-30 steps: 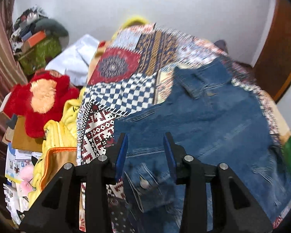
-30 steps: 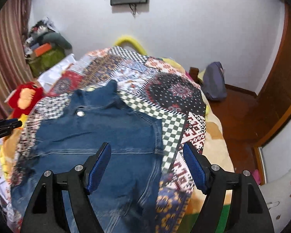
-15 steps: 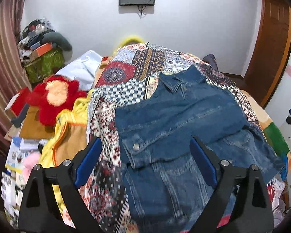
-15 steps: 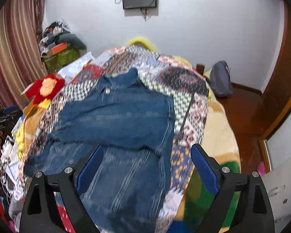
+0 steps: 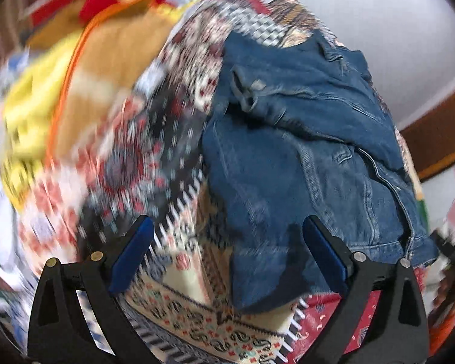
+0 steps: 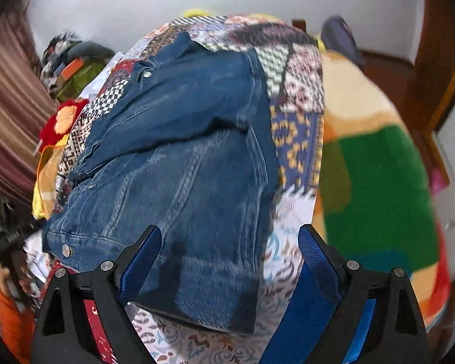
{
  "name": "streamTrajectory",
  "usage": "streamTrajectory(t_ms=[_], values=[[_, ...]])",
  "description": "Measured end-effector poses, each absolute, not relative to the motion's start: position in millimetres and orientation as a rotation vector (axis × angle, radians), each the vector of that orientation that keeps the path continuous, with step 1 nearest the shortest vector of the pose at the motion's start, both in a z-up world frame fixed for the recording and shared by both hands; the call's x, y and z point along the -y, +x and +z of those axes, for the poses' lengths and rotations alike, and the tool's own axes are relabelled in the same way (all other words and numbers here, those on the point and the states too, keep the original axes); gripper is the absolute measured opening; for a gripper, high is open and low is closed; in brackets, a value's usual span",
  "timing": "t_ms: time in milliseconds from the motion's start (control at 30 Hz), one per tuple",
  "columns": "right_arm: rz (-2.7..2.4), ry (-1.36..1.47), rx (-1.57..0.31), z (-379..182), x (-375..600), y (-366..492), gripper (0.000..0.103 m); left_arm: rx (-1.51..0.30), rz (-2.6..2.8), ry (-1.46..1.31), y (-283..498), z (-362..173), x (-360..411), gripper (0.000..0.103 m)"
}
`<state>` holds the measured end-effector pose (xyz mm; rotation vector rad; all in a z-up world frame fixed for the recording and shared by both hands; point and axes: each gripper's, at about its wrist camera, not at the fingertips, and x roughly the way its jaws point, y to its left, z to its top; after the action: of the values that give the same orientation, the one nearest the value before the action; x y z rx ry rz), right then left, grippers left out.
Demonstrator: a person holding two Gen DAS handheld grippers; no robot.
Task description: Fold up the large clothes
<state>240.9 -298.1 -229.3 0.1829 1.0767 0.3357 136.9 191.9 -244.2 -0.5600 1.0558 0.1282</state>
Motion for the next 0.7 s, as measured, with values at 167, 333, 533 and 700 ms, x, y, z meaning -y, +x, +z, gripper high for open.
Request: streamTrajectory(t_ms=[167, 333, 533, 700], values=[[0.370, 0.228, -1.083, -242, 296, 234, 0.089, -1.056, 0.028, -0.678, 129, -260, -185, 0.093], [0.395, 0.252, -1.083, -242, 298, 236, 0.076, -1.079, -0.066, -0.733, 137, -268, -173, 0.064], [0.410, 0.263, -1.101, -253, 295, 245, 0.041, -1.090, -0.092, -0.664, 136, -261, -160, 0.052], [0.454, 0.220, -1.074, -238, 285, 250, 0.019, -1.051, -0.121, -0.579, 139, -236, -154, 0.027]])
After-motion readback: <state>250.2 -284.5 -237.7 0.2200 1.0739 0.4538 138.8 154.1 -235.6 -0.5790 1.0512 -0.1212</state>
